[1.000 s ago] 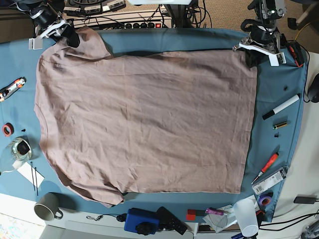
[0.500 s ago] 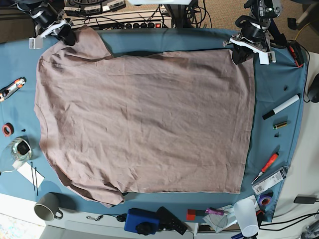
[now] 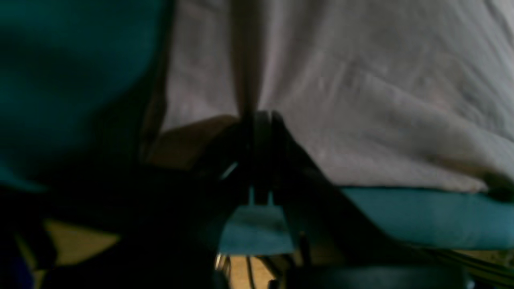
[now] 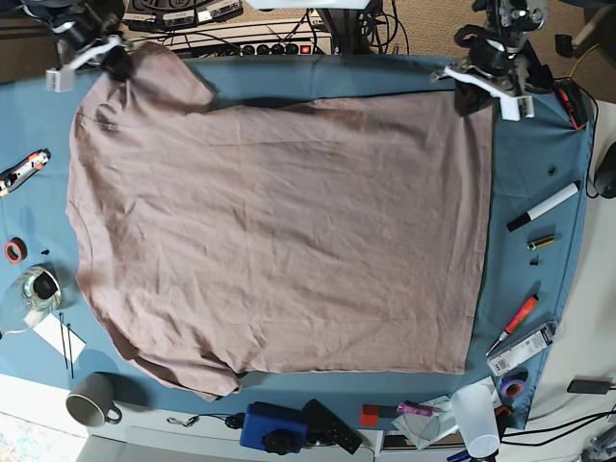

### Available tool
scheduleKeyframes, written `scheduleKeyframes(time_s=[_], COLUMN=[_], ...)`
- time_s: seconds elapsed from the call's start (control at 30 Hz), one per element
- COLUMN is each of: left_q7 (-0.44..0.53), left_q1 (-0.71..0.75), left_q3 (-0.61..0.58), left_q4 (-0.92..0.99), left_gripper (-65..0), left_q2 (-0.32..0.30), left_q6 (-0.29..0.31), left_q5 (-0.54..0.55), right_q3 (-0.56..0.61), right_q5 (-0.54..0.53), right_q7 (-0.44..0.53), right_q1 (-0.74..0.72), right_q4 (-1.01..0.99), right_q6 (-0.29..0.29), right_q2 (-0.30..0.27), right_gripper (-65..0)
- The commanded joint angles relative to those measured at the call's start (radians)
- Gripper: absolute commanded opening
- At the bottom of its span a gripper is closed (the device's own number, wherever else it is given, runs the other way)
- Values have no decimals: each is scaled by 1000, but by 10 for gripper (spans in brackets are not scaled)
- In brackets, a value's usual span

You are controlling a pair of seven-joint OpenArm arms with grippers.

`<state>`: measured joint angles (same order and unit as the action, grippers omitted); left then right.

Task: Fold the T-shirt properly
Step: 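Move the left gripper to the other shoulder corner and grasp it, then lift both shoulder corners and pull the shirt toward the robot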

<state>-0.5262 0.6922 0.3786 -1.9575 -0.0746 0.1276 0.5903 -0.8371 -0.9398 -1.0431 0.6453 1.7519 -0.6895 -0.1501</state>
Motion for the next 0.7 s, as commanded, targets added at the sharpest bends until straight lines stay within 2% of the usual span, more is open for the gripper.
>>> scheduleKeyframes(time_s=[0.0,0.17,0.27,0.33,0.5,0.6,0.67], left_q7=[19,16,16,21,112,124,124], left_q1=[14,51,62,61,47,37,28], left_q3=[22,76,76,76,76,76,76], left_q4=[-34,-63,-63,-63,-63,-63,-63], left_gripper=[-650,-650,-650,-650,-650,-438,-346], left_q2=[-5,-9,-9,-9,-9,-9,-9], left_q6=[1,6,47,53,53,53,50], left_q5=[5,54,61,61,27,-36,-56], right_q3=[-23,-60,-61,-61,-61,-61,-61], right_q5=[-23,-72,-85,-85,-85,-85,-84], right_q7=[19,-7,-5,-5,-8,-19,-20], right_q1=[9,34,60,64,61,61,61], right_q4=[35,89,96,96,96,96,96], right_q6=[-9,-9,-9,-9,-9,-9,-9], right_q2=[-16,-16,-15,-16,-16,-16,-16], right_gripper=[-650,-650,-650,-650,-650,-650,-650])
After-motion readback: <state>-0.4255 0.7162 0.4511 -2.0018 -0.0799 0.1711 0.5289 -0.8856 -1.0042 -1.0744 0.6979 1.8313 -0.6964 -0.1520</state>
